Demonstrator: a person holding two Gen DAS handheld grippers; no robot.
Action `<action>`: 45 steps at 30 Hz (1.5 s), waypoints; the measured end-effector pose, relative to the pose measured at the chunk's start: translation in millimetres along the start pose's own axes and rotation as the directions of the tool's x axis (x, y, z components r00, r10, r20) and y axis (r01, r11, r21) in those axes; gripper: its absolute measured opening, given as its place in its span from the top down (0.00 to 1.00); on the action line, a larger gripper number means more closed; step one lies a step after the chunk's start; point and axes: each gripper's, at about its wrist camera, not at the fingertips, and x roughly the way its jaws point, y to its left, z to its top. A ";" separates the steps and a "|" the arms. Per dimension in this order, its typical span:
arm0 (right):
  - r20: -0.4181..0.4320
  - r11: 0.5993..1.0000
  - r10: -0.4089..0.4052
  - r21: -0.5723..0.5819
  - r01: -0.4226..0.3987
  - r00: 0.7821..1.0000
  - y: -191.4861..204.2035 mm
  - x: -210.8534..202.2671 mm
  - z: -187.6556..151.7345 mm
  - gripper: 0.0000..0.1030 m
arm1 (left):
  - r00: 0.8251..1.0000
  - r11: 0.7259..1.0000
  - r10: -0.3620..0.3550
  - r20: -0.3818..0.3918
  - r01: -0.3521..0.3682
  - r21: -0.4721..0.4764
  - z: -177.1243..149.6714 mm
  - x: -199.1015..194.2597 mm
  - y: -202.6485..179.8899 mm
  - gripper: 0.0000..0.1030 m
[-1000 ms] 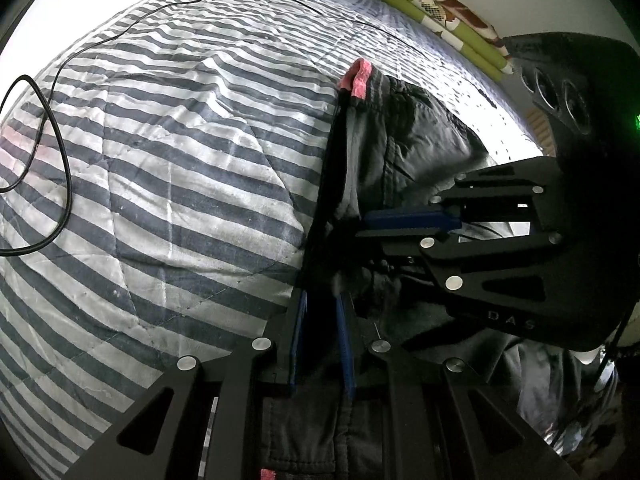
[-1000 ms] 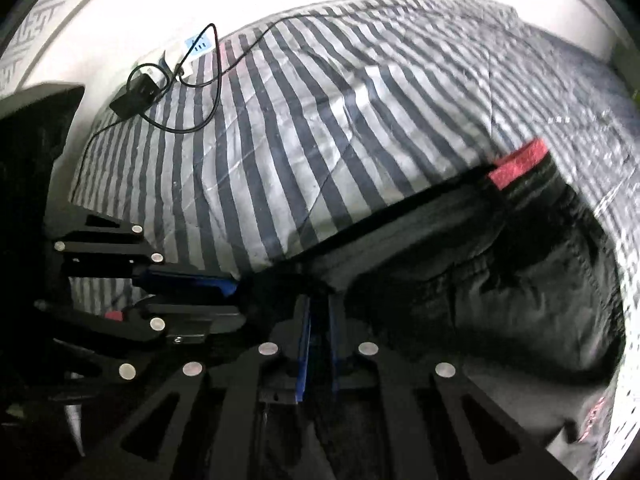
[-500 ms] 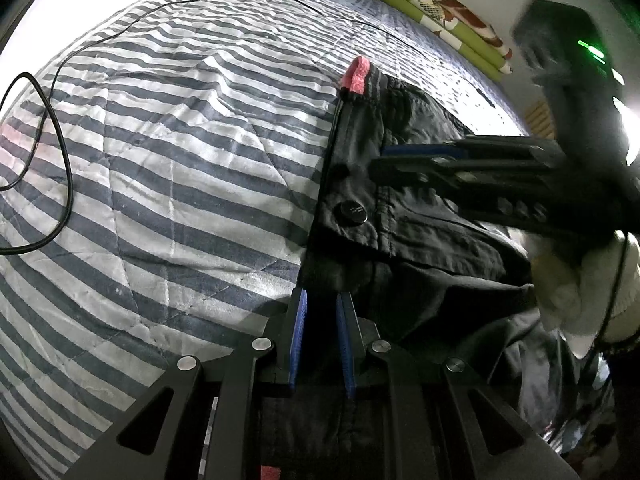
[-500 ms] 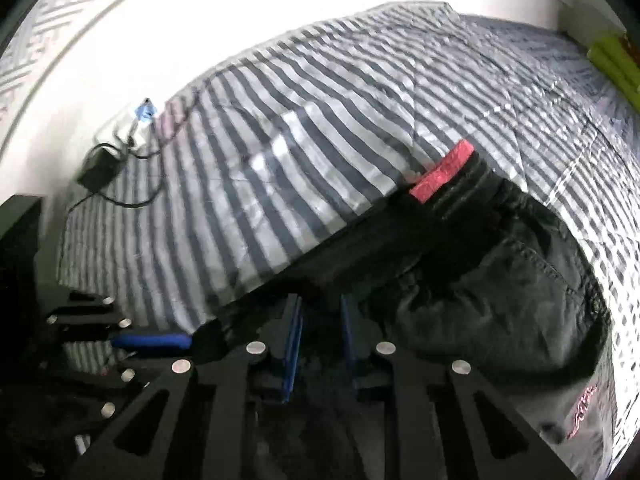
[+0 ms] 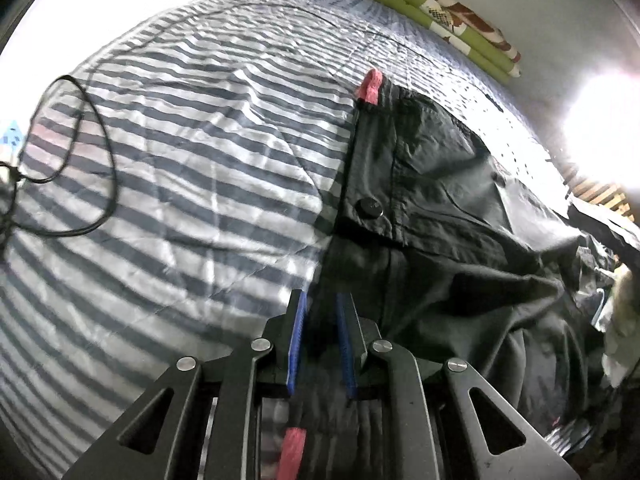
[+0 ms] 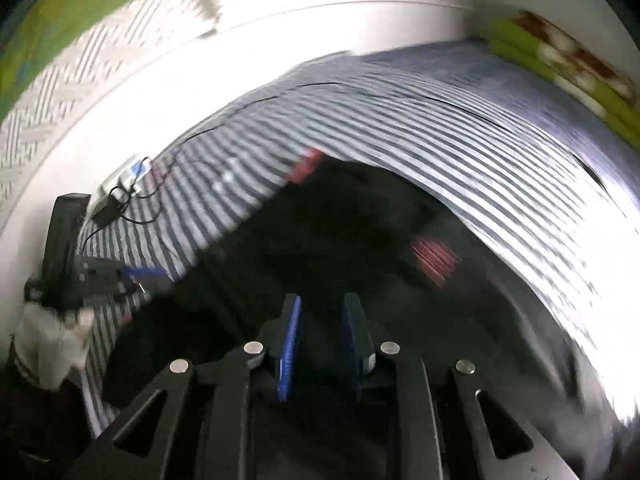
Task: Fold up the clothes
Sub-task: 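Open both tools and lift them away from the black pants, then grasp the red-tabbed waistband with the left tool while the right tool grasps the pants edge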
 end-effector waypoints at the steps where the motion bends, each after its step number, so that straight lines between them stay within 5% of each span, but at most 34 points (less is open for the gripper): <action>1: 0.008 0.999 -0.020 0.048 0.020 1.000 -17.9 -22.6 -22.7 0.80 | 1.000 1.000 0.011 0.006 -0.011 0.010 -3.6 -4.0 -1.4 0.76; 8: 0.001 0.938 -0.257 0.240 0.249 0.966 -85.6 -152.8 -172.2 0.76 | 0.996 0.996 0.080 0.036 -0.081 0.026 -38.9 -26.7 -3.7 0.52; 13: -0.027 0.850 -0.344 0.416 0.324 0.938 -112.3 -226.3 -270.5 0.65 | 1.000 0.998 -0.001 0.021 0.002 -0.061 -66.8 -38.7 -0.5 0.45; 20: -0.066 0.739 -0.302 0.614 0.277 0.951 -118.2 -244.8 -355.6 0.63 | 0.999 0.996 -0.015 0.033 0.018 -0.087 -98.7 -64.2 -17.1 0.33; 24: -0.067 0.732 -0.289 0.627 0.265 0.955 -115.0 -238.3 -378.9 0.56 | 0.998 0.992 -0.036 0.049 0.041 -0.117 -106.7 -73.5 -24.1 0.21; 33: -0.069 0.734 -0.222 0.645 0.213 0.973 -111.0 -218.5 -404.1 0.45 | 0.988 0.938 -0.155 0.026 0.155 -0.309 -119.4 -51.7 -15.5 0.21; 38: -0.043 0.694 -0.178 0.703 0.156 0.983 -117.6 -199.2 -407.3 0.45 | 0.995 0.936 -0.091 0.039 0.099 -0.337 -109.5 -40.8 -29.8 0.23; 44: 0.086 0.573 -0.145 0.819 0.013 0.986 -137.1 -187.8 -419.3 0.45 | 0.998 0.933 0.031 0.051 -0.010 -0.359 -105.0 -42.7 -32.1 0.67; 45: 0.101 0.565 -0.150 0.825 0.001 0.984 -137.7 -187.9 -419.4 0.59 | 0.997 0.934 0.049 0.051 -0.028 -0.357 -104.8 -42.7 -32.8 0.73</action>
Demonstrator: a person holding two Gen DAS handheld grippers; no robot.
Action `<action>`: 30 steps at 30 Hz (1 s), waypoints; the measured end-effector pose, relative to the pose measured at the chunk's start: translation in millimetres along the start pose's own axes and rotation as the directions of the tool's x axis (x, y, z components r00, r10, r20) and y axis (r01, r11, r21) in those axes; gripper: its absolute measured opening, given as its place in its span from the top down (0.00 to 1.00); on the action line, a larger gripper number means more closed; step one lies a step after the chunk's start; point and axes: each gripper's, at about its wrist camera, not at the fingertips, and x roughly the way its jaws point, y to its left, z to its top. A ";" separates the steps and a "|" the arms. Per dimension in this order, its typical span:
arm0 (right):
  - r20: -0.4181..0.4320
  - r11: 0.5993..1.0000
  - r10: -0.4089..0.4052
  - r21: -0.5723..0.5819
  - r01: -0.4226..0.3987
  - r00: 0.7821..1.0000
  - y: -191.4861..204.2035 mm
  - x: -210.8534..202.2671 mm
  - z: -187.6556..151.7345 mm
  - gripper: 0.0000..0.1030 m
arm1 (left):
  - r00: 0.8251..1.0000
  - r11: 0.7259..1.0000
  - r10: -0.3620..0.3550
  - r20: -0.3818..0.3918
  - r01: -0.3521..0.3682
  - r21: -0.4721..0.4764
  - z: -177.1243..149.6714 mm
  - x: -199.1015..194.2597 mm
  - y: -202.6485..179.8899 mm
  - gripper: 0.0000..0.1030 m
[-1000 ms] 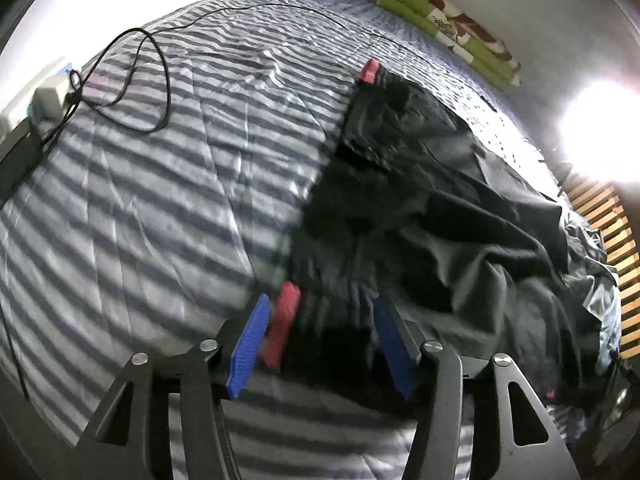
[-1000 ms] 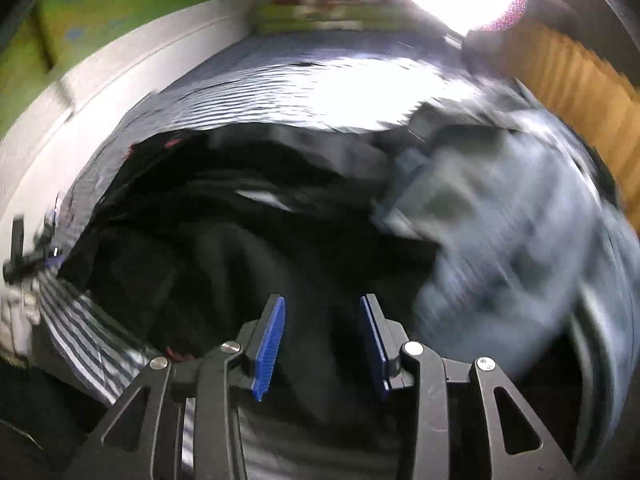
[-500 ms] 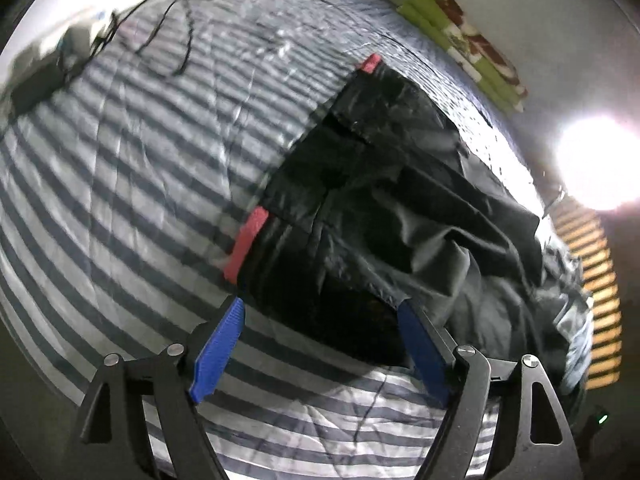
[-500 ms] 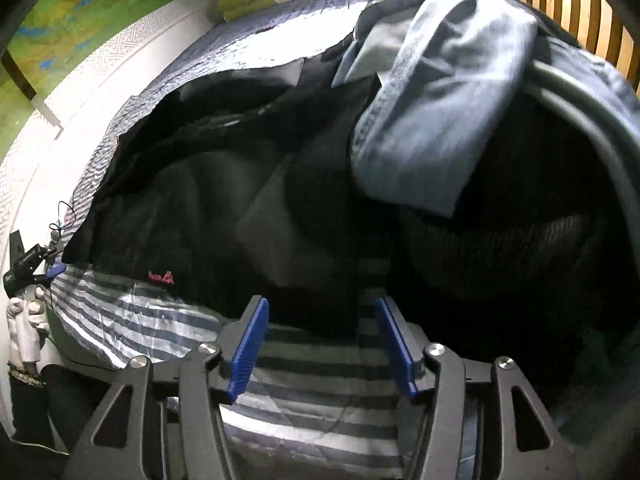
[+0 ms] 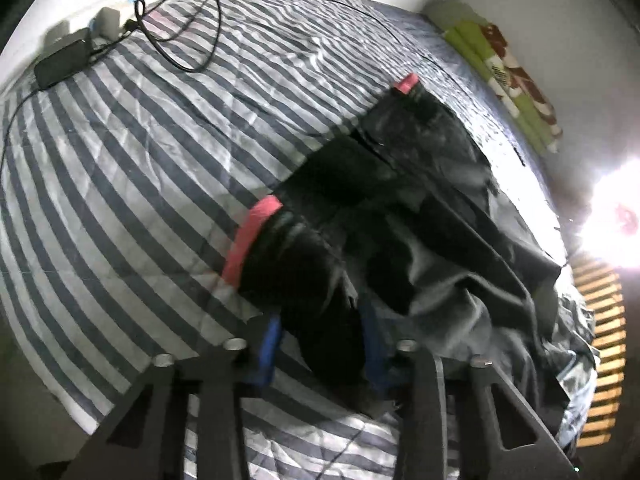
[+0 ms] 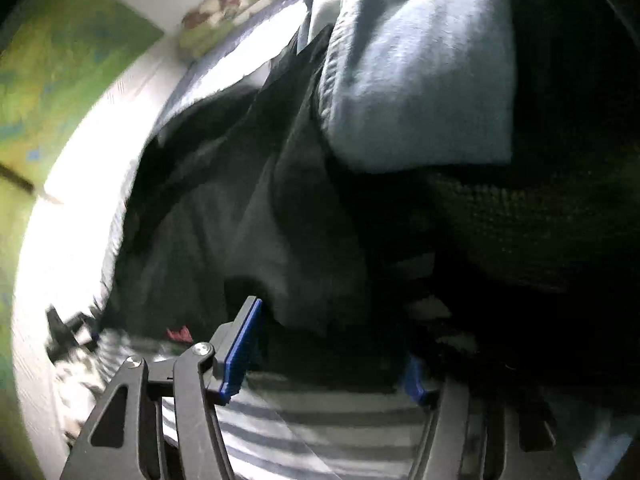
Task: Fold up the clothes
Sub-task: 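Grasp the red-tabbed waistband with the left tool while the right tool grasps the pants edge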
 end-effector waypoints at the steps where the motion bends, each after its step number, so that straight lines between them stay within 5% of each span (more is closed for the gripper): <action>1: 0.005 1.000 0.001 0.000 -0.001 1.000 2.0 -0.2 0.6 0.71 | 1.000 1.000 0.011 0.005 -0.011 0.008 -0.1 -0.3 -1.5 0.74; 2: -0.003 1.000 0.001 -0.009 -0.001 1.000 4.9 -0.6 0.8 0.94 | 1.000 1.000 0.020 0.009 -0.020 0.015 0.7 -1.4 -2.5 0.78; 10: 0.040 0.983 0.032 -0.180 -0.024 0.999 51.8 -72.1 13.3 0.97 | 0.993 0.990 0.077 0.093 -0.087 0.114 6.8 -31.9 -22.3 0.85; 14: -0.012 0.966 -0.108 -0.239 0.102 0.994 52.5 -73.2 16.3 0.90 | 0.991 0.978 0.122 0.052 -0.129 0.164 0.5 -27.2 -17.9 0.82; 17: -0.076 0.904 -0.303 -0.339 0.261 0.950 46.1 -52.5 3.1 0.78 | 0.986 0.965 0.165 0.009 -0.163 0.203 -8.0 -21.4 -8.2 0.66; 19: -0.068 0.878 -0.355 -0.367 0.307 0.932 39.9 -57.0 -0.5 0.78 | 0.984 0.964 0.174 0.024 -0.175 0.199 -10.2 -31.0 2.3 0.65; 25: 0.038 0.890 -0.244 -0.387 0.239 0.969 56.8 -117.2 33.2 0.75 | 0.978 0.951 0.157 0.135 -0.187 0.245 26.1 -75.7 -11.4 0.62; 27: 0.086 0.887 -0.186 -0.414 0.205 0.979 76.8 -129.1 58.7 0.64 | 0.980 0.944 0.124 0.156 -0.165 0.286 51.1 -77.2 -38.9 0.53; 30: 0.175 0.856 -0.150 -0.470 0.217 0.973 106.7 -124.7 100.7 0.61 | 0.985 0.921 0.082 0.150 -0.133 0.366 83.7 -60.8 -87.0 0.42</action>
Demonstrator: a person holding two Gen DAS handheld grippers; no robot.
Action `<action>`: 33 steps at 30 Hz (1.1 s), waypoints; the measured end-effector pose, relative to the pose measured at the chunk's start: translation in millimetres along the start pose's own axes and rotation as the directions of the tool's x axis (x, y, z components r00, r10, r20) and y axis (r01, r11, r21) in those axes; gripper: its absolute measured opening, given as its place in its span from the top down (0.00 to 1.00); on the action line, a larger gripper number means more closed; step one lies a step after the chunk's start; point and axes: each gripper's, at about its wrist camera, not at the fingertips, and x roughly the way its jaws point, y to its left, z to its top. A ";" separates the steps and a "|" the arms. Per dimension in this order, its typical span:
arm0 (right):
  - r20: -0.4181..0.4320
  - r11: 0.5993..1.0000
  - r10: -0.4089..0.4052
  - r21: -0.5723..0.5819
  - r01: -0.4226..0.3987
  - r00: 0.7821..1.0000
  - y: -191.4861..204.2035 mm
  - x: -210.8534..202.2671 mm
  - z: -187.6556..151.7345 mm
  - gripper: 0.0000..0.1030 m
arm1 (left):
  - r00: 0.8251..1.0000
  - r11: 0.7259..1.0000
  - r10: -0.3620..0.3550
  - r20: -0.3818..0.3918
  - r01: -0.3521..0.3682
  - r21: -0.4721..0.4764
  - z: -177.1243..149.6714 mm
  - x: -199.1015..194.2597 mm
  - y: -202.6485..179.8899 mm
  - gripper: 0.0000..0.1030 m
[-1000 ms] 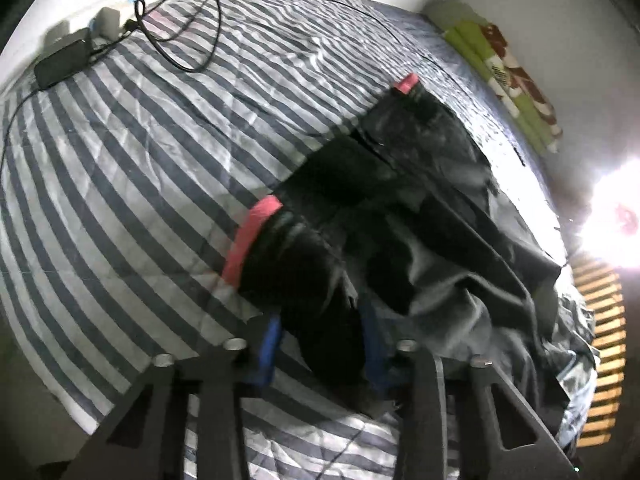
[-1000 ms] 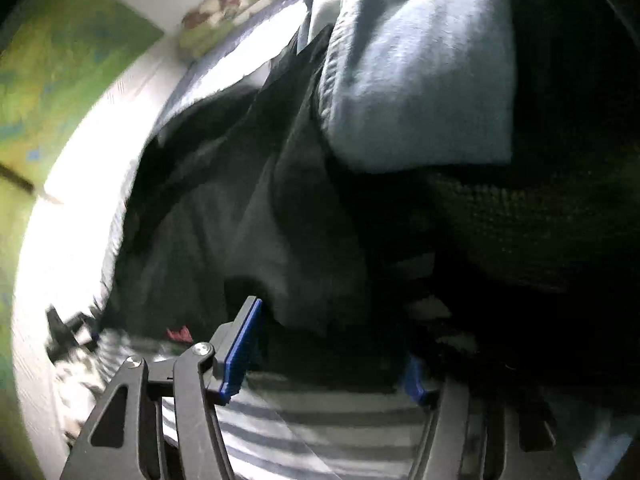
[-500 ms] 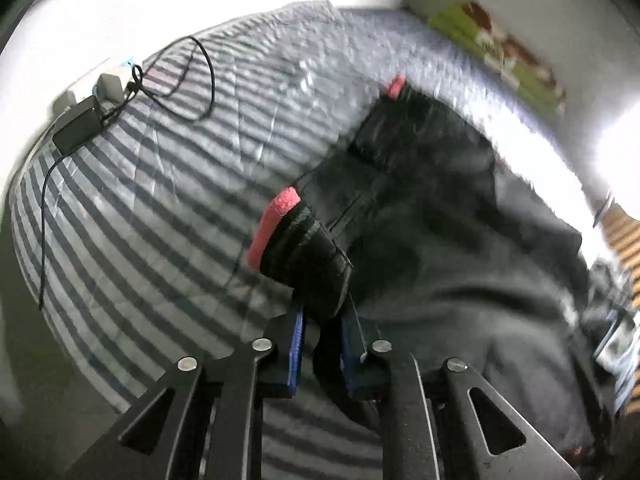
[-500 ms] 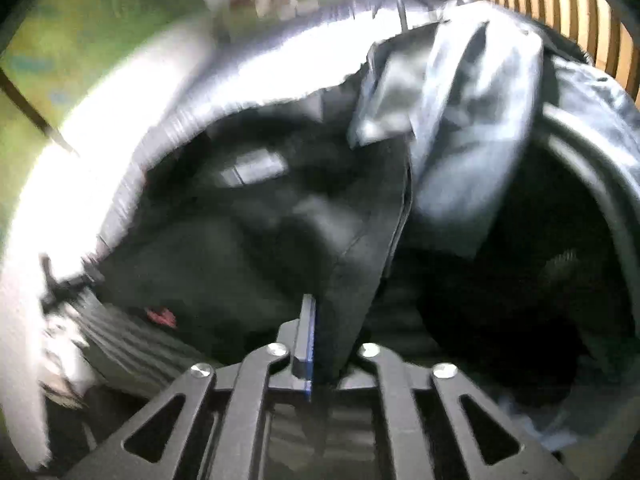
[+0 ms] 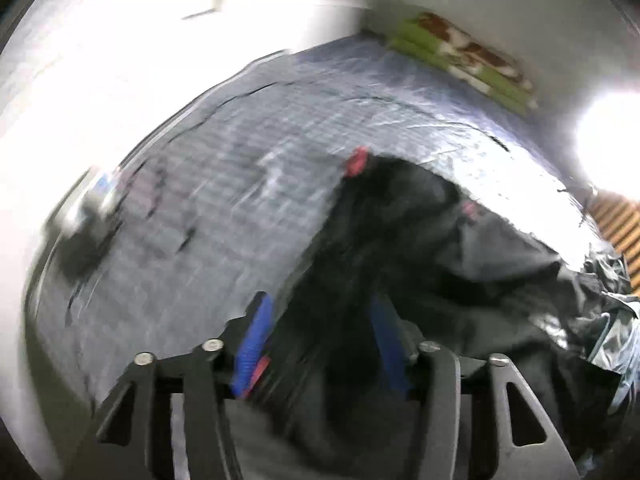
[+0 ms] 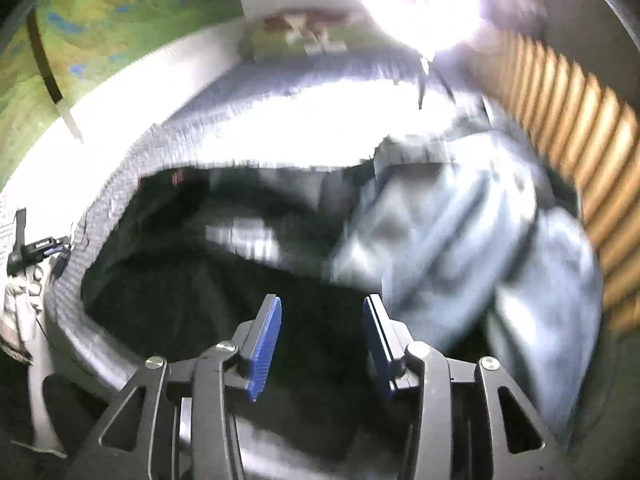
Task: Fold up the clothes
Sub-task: 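Grasp the red-tabbed waistband with the left tool while the right tool grasps the pants edge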
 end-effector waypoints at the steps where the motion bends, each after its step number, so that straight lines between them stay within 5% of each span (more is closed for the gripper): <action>1: 0.027 1.000 -0.001 -0.019 0.001 1.000 2.8 6.2 15.6 0.60 | 1.000 1.000 0.002 0.002 -0.002 0.028 16.8 11.7 -12.8 0.42; 6: 0.002 0.998 -0.014 -0.066 0.014 1.000 5.5 81.0 86.9 0.56 | 0.998 0.998 -0.034 -0.055 0.037 0.059 94.7 93.4 -55.8 0.36; 12: -0.104 0.999 0.030 -0.008 -0.031 0.994 -20.0 178.6 133.4 0.56 | 0.991 1.000 -0.031 -0.131 0.030 -0.005 146.8 198.2 -53.6 0.25; 16: -0.119 0.999 -0.028 -0.019 0.026 0.992 -37.3 216.7 152.0 0.54 | 0.985 0.998 -0.052 -0.162 0.043 -0.054 159.8 238.2 -45.0 0.25; 26: -0.255 0.993 0.042 0.116 -0.012 0.966 -80.8 277.6 157.9 0.49 | 0.985 0.999 -0.022 -0.172 0.027 0.028 159.1 279.9 -69.0 0.26; 29: -0.266 0.997 0.023 0.080 -0.002 0.964 -73.1 286.4 154.2 0.50 | 0.988 0.996 0.048 -0.149 -0.036 0.086 156.2 282.6 -78.4 0.41; 31: -0.251 0.999 0.022 0.054 -0.009 0.968 -65.3 285.0 153.3 0.65 | 0.989 0.993 0.058 -0.134 -0.044 0.106 155.4 280.2 -80.6 0.44; 32: -0.245 0.999 0.028 0.038 -0.019 0.969 -60.1 283.2 152.7 0.87 | 0.991 0.993 0.060 -0.123 -0.047 0.108 155.4 277.6 -81.1 0.46; 33: -0.247 1.000 0.020 0.022 -0.015 0.969 -55.6 282.4 152.3 0.98 | 0.992 0.993 0.062 -0.112 -0.049 0.110 155.7 274.8 -81.9 0.48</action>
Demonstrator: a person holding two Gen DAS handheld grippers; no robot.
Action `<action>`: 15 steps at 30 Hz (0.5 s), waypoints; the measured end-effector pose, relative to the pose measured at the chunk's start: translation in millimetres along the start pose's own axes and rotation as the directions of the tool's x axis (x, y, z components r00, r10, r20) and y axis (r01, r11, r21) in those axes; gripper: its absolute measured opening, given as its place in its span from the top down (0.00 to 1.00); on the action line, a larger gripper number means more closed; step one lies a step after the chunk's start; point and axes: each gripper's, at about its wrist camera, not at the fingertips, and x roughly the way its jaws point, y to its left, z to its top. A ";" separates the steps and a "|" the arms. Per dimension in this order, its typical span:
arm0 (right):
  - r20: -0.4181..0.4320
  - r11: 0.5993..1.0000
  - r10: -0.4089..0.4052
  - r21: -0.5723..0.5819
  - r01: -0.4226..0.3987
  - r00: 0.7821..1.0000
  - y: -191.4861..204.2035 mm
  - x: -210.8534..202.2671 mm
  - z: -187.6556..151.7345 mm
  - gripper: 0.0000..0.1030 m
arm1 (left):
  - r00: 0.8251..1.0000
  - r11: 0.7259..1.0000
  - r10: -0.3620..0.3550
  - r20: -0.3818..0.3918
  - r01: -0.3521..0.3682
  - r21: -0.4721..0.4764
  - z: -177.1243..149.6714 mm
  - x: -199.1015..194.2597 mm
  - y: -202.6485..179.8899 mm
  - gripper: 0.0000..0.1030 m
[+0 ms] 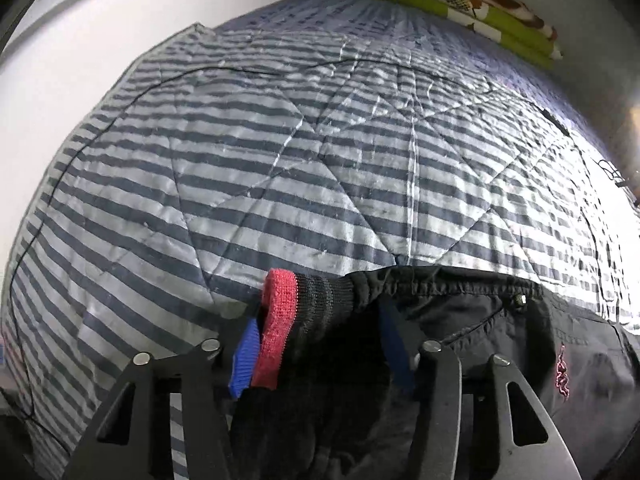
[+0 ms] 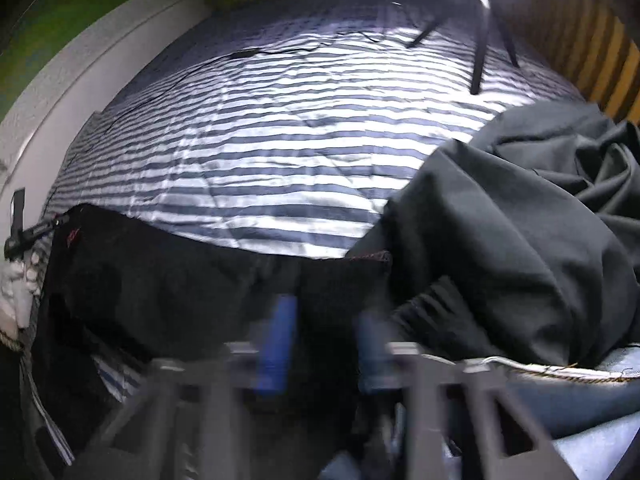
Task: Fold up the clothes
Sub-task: 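Grasp the red-tabbed waistband with the left tool while the right tool grasps the pants edge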
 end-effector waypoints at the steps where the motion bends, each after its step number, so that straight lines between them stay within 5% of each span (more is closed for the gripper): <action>1: 0.003 1.000 -0.008 -0.017 0.008 1.000 4.9 -1.4 -1.0 0.97 | 1.000 1.000 0.003 0.009 -0.003 0.002 -0.3 -3.6 -0.6 0.50; 5: 0.082 0.990 -0.060 -0.121 0.069 0.995 30.4 -24.6 0.5 0.98 | 0.996 0.999 0.046 0.071 -0.047 0.008 1.2 -25.4 -1.3 0.87; 10: 0.261 0.967 -0.164 -0.150 0.208 0.951 44.0 -69.4 27.1 0.98 | 0.993 0.999 0.046 0.112 -0.047 0.002 6.1 -40.3 1.3 0.87; 15: 0.317 0.943 -0.291 -0.063 0.326 0.903 36.5 -65.9 59.4 0.92 | 0.993 0.997 0.075 0.093 -0.072 -0.031 8.2 -22.5 5.2 0.87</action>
